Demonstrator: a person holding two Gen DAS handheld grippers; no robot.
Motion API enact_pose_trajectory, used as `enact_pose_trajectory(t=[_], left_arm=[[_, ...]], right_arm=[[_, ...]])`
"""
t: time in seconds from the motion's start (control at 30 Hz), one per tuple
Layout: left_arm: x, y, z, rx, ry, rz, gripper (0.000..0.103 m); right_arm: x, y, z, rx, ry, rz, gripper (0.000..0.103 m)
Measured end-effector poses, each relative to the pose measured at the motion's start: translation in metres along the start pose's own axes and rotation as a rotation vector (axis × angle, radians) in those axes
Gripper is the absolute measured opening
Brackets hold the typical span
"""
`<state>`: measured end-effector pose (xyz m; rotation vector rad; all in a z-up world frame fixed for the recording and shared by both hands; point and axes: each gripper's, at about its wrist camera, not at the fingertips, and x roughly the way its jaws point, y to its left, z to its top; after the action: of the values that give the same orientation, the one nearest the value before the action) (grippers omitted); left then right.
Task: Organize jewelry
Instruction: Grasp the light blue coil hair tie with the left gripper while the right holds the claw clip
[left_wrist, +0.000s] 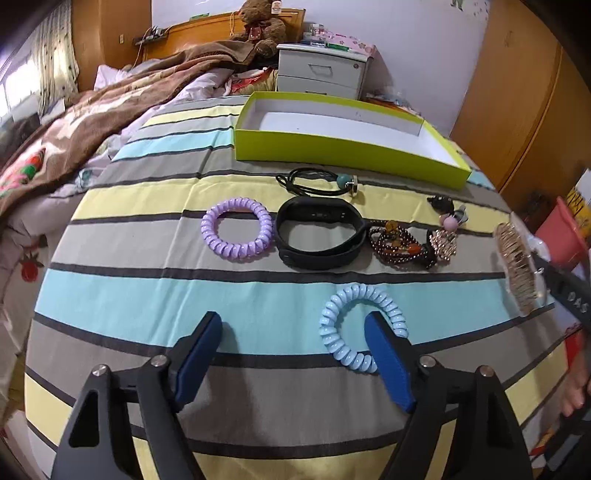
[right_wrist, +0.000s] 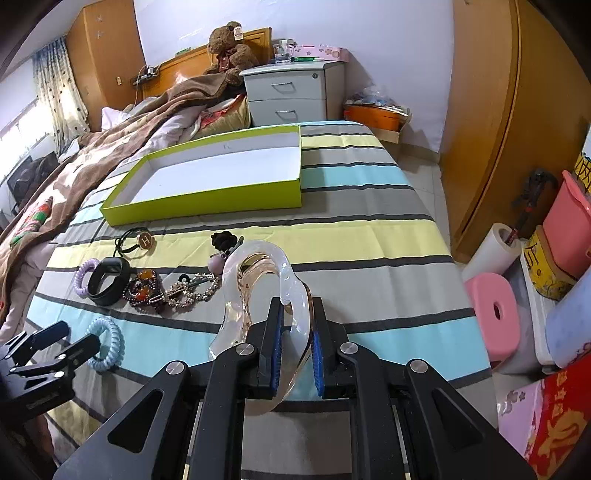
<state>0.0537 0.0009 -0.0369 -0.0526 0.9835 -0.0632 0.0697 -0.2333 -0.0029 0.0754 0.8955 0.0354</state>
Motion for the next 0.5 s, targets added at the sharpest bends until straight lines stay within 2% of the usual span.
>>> enact_pose_trajectory(t=[0.1,0.17,0.3,0.5], left_arm=[[0.001,-0.005,0.0,0.02,-0.004,0.013,0.074],[0.002,-0.008,0.0,0.037,-0.015,0.038,0.065],[0.002,-0.012,0.0,0.058,-0.024,0.046,0.055],[0.001,-0.017,0.002,0.086,-0.038,0.029,0.024]], right_arm=[[-0.002,0.0,0.0,0.004,-0.008,0.008,0.014],[-0.001,0.0,0.0,0.005,-0.009,0.016,0.014],[-0.001,-0.002,-0.003,0.009,-0.006,0.024,0.014],[0.0,-0.004,-0.004,0.011,-0.004,0.026,0.014]])
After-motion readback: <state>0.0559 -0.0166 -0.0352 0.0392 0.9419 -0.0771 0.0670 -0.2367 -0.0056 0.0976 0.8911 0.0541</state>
